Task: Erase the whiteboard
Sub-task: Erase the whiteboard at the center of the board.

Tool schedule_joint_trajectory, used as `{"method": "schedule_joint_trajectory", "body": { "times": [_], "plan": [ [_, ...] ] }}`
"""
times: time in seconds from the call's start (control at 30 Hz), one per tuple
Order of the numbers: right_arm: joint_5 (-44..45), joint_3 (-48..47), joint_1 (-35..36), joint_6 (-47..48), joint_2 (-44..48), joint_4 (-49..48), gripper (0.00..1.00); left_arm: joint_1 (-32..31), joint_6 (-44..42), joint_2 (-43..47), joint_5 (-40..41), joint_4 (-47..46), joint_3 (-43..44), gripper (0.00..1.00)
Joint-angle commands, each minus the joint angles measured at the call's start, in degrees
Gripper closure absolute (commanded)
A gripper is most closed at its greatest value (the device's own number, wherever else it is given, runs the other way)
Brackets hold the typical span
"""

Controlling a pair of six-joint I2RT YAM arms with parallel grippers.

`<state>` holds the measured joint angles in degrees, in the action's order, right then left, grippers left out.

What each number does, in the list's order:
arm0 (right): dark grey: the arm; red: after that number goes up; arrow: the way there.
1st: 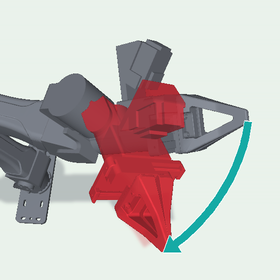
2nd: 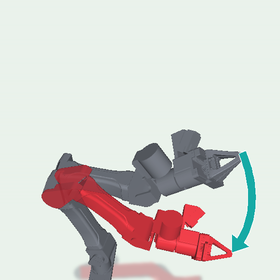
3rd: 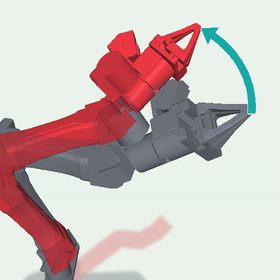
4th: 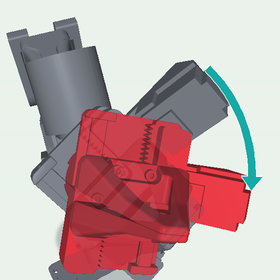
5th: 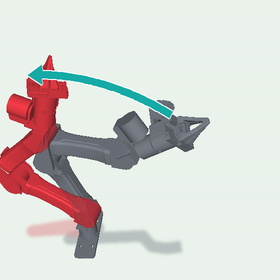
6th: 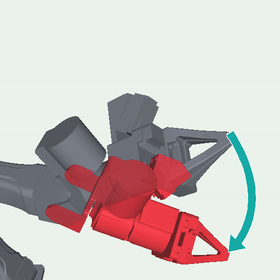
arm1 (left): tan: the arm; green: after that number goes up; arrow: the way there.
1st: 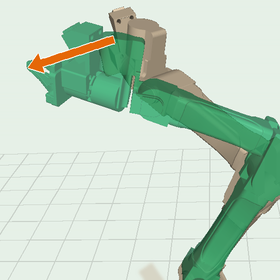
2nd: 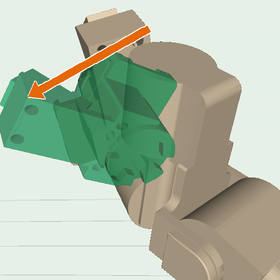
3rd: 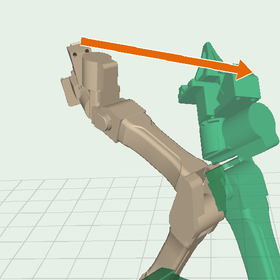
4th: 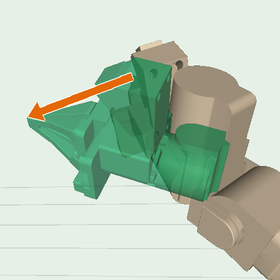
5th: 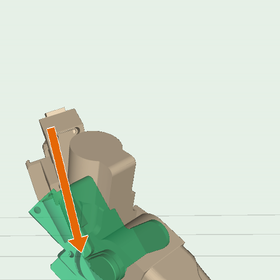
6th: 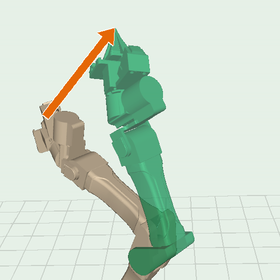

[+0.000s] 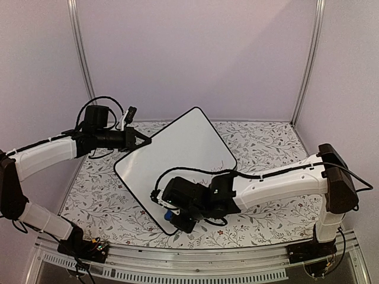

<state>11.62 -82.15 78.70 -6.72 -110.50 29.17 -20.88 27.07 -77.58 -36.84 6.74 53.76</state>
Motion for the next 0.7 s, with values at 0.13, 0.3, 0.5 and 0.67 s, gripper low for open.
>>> {"method": "schedule_joint_trajectory", "body": {
  "times": [0.13,0.3,0.5,0.67],
  "plan": [
    [-2.66,3.39,1.53,-0.82,-0.95,1.37,0.93,0.05,-1.36,-0.53,3.41,1.28,-0.5,1.0],
    [-2.46,5.0,1.53,-1.18,-0.78,2.19,0.93,0.03,-1.33,-0.56,3.41,1.27,-0.5,1.0],
    [-1.11,4.84,1.81,-1.76,-1.26,3.02,0.93,0.0,-1.38,-0.53,3.4,1.29,-0.49,1.0],
    [0.28,4.48,2.22,-1.42,-1.37,3.19,0.93,0.05,-1.39,-0.62,3.52,1.33,-0.5,1.0]
  ]
}}
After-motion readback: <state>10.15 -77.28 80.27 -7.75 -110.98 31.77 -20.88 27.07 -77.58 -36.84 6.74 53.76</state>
